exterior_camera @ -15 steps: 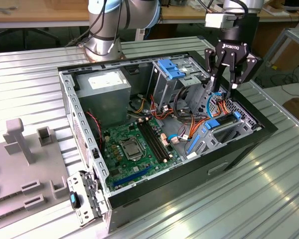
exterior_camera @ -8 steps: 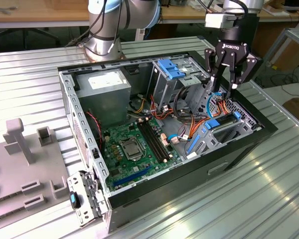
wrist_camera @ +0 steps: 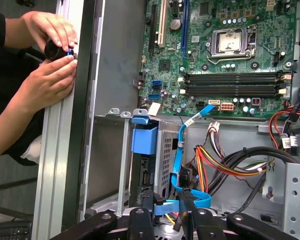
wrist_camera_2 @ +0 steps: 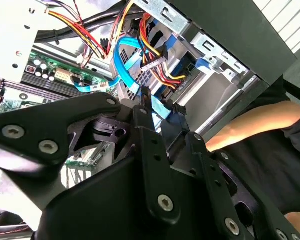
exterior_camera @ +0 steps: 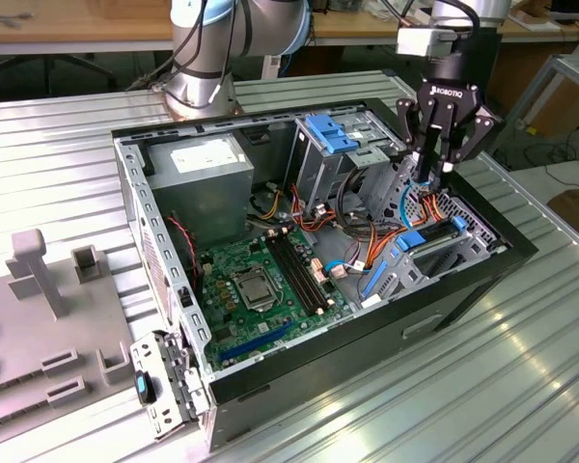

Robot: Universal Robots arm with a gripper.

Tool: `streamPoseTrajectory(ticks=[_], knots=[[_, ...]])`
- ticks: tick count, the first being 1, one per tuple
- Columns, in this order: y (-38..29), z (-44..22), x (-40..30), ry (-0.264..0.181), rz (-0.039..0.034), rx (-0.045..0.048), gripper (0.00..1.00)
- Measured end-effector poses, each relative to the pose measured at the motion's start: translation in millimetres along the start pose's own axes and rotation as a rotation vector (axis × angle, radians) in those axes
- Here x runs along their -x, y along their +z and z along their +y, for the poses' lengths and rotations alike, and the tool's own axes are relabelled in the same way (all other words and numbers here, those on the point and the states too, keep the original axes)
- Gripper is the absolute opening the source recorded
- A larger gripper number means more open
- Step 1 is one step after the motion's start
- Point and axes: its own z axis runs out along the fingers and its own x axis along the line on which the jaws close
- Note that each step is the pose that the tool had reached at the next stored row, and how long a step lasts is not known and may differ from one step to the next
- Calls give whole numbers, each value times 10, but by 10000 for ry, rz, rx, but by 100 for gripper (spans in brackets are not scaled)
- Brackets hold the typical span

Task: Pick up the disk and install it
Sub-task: 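Insert the second disk wire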

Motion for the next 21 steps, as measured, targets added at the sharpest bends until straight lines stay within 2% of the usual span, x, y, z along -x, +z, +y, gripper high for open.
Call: streamPoseTrajectory(ticks=[2,4,5,14,16,21], knots=[[2,0,1,0,1,0,33],[3,0,1,1,2,1,20],[4,0,1,0,3,0,17],[3,0,0,0,0,0,17],[-13,0,-7,0,8,1,17],[-1,2,-36,0,2,1,17]])
